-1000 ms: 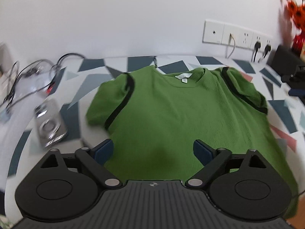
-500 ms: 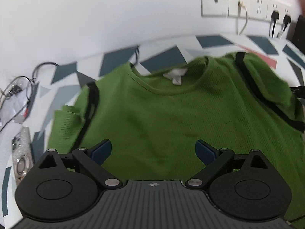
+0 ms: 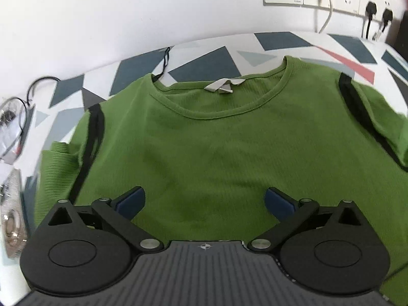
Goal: Fold clothes
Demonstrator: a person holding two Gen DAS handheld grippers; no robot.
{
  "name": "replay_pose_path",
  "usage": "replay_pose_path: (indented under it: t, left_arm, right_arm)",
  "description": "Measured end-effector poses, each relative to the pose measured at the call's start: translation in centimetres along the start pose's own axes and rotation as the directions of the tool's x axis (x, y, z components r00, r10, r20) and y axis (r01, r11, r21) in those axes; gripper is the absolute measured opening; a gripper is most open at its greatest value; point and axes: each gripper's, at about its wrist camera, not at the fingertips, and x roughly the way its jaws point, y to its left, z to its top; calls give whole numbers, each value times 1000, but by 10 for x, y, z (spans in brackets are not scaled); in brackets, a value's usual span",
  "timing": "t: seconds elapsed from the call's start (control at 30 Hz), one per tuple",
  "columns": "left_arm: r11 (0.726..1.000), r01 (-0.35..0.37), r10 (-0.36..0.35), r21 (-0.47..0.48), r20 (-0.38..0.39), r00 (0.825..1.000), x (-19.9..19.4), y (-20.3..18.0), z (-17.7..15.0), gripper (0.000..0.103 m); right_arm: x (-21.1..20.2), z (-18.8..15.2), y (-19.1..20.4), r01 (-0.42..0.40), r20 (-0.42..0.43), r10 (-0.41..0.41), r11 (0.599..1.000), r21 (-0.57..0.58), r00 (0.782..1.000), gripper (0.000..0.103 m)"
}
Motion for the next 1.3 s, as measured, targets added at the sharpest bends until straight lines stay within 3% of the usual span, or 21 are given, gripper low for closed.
replay_pose_path:
  t: [0.1,0.23,0.3,0.37,0.5,0.57,0.67,0.77,0.87,1.0,1.03,1.1,1.17,1.23,1.3]
  left_arm:
    - [1000,18,-18,-15,6,1000,3,-1,2,103]
    - [998,41,-40,-43,14,999,6,4,0,103]
    - [996,60,-60,-62,15,998,7,8,0,103]
    - [994,77,-76,-77,16,997,8,10,-1,103]
    - [996,77,-75,-49,42,996,7,8,-2,103]
    - [996,79,-77,-50,47,996,7,9,-3,103]
    - [995,81,-78,-52,53,996,7,9,-4,103]
    - [996,77,-75,-52,52,996,7,9,-4,103]
    - [996,74,-71,-55,50,996,7,8,-4,103]
    - [996,73,-70,-54,50,996,7,8,-5,103]
    - [996,73,-70,-55,49,996,7,9,-4,103]
    - [996,73,-70,-57,46,996,6,9,-4,103]
    - [996,72,-70,-55,43,997,6,9,-3,103]
    - [996,73,-71,-49,43,997,6,8,-3,103]
    - [996,71,-69,-46,41,997,7,8,-2,103]
  right_arm:
    - [-9,2,-10,28,22,-29,999,29,999,3]
    - [-43,7,-23,23,141,-31,998,61,989,3]
    - [-55,5,-33,47,145,-56,997,62,988,3]
    - [-63,1,-44,84,110,-91,994,68,990,4]
    - [-75,-16,-68,232,4,-233,968,98,972,27]
    - [-81,-20,-78,261,-9,-262,956,134,965,27]
    - [-75,-15,-79,230,-33,-228,959,167,973,28]
    - [-52,-12,-61,121,-91,-107,977,173,990,41]
    - [-14,-15,-34,39,-194,-13,991,129,981,42]
    - [41,-23,-6,137,-309,-126,990,13,943,40]
    - [51,-24,-2,161,-322,-154,987,-5,934,29]
    - [57,-23,2,165,-312,-158,986,-6,937,4]
    - [52,-14,4,67,-288,-43,995,72,957,3]
    - [22,1,5,-82,-154,100,989,122,983,3]
    - [-15,10,0,-184,-18,187,976,113,982,3]
